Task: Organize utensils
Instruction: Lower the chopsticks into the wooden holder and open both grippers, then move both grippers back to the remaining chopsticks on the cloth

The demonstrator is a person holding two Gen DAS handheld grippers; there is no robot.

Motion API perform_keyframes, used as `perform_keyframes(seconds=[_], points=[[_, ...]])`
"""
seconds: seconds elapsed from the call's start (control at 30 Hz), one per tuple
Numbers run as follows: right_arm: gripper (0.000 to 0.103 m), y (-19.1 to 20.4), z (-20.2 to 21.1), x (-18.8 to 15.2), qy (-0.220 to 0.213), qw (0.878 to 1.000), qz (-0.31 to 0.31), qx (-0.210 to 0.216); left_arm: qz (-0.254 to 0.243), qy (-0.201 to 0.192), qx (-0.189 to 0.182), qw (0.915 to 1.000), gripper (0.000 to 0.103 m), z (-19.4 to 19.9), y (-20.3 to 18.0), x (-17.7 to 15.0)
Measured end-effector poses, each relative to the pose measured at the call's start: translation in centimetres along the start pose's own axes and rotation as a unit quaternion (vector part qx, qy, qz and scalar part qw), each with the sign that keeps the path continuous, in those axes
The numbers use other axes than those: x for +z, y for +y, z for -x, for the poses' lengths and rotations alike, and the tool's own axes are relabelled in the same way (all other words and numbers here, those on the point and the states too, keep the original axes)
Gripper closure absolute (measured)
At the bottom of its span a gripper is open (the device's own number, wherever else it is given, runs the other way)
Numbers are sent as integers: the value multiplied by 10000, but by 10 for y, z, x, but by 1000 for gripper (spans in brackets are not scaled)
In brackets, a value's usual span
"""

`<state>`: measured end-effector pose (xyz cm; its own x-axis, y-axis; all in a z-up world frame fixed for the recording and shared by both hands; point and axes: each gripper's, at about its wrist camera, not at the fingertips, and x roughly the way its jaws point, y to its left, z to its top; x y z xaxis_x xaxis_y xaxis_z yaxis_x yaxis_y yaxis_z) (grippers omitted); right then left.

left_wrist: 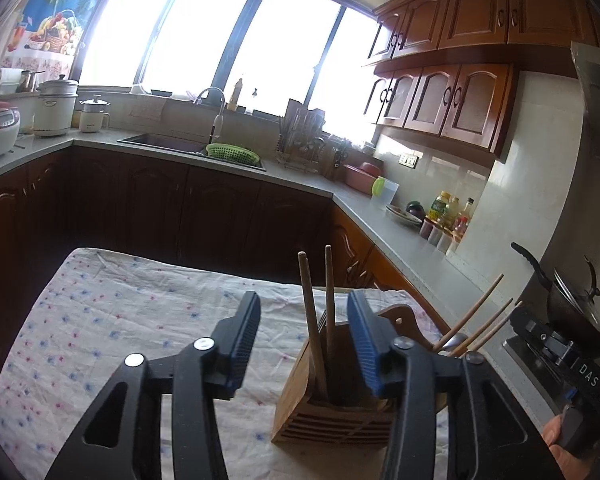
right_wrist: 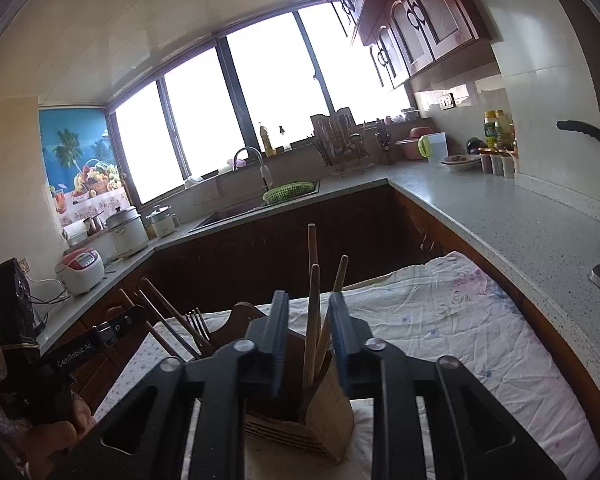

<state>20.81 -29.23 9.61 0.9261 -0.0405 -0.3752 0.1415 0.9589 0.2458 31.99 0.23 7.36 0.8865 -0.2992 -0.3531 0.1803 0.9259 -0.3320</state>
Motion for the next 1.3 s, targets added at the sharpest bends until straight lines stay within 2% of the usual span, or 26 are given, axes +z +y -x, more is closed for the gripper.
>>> perform_keyframes(seconds=[0.03, 0.1, 0.13, 0.17, 0.2, 0.33, 0.57, 0.77, 1.07, 1.3], points=[[53, 0, 12, 2, -141, 9999, -37, 26, 5, -36, 29, 10000, 39, 8, 1, -2], [31, -1, 19, 3, -206, 9998, -64, 33, 42, -89, 53, 9999, 28, 24, 4, -9], [26, -2, 26, 4, -257, 9996, -99, 60, 59, -108, 77, 9999, 24, 33, 5, -12], [16, -4, 33, 4, -296, 9994, -142, 97, 70, -122, 106, 9998, 23, 41, 7, -17], [11, -6, 40, 2, -343, 9992, -184, 121, 76, -114, 135, 9998, 22, 50, 8, -22], [9, -13, 68, -10, -425, 9986, -295, 81, 64, 27, 176, 9998, 18, 79, 11, -42], [9, -31, 106, -48, -130, 9984, -542, -36, 83, 375, 206, 9990, 18, 124, 11, -72], [9, -43, 132, -81, 134, 9971, -734, -174, 103, 726, 241, 9970, 18, 145, 7, -96], [9, -47, 141, -127, 632, 9946, -792, -243, 196, 1172, 317, 9924, 18, 151, 5, -120], [9, -40, 133, -138, 853, 9938, -679, -206, 140, 1405, 413, 9891, 18, 139, -2, -125]])
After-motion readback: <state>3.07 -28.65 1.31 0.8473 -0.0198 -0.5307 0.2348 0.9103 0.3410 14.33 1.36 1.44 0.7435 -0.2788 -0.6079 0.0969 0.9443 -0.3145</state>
